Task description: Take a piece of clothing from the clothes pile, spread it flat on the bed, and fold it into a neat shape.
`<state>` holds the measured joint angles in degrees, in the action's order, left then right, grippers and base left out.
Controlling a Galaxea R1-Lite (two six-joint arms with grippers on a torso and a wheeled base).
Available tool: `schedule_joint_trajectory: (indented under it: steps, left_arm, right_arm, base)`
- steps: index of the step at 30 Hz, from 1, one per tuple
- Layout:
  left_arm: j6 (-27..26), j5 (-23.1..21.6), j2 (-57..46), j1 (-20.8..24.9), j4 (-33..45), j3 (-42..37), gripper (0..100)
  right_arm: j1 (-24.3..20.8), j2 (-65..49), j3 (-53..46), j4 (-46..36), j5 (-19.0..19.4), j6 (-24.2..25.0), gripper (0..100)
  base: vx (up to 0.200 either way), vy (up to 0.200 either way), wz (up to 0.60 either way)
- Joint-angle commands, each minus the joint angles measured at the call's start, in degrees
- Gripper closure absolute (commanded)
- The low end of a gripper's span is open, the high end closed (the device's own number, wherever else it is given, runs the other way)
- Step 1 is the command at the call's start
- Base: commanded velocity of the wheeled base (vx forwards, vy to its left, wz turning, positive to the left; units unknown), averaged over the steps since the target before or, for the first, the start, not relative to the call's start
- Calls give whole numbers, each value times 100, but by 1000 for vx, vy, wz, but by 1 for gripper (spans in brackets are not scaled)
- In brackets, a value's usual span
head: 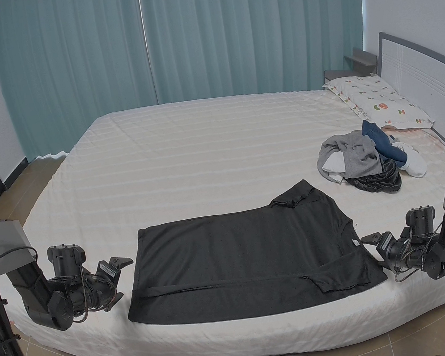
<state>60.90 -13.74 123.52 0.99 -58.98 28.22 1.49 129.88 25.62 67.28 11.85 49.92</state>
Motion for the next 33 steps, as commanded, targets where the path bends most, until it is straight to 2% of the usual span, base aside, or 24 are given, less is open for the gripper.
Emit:
schedule_joint_trajectory:
  steps: [1,14,23,33]
  left_arm:
    - [0,-6,-12,16,0,-18,0]
    - [-26,12,-20,16,0,-27,0]
    - [9,56,-73,-72,-52,8,0]
    - [0,56,-91,-90,-61,26,0]
  right_arm:
    - [-17,2,-14,4,2,0,0]
    - [-26,2,-49,110,2,-9,0]
    - [-43,2,-154,207,2,-9,0]
    - [-52,11,-172,207,2,-17,0]
  base:
    - [0,-200,0]
    - [0,-200,0]
    - [0,0,0]
    - [180,0,0]
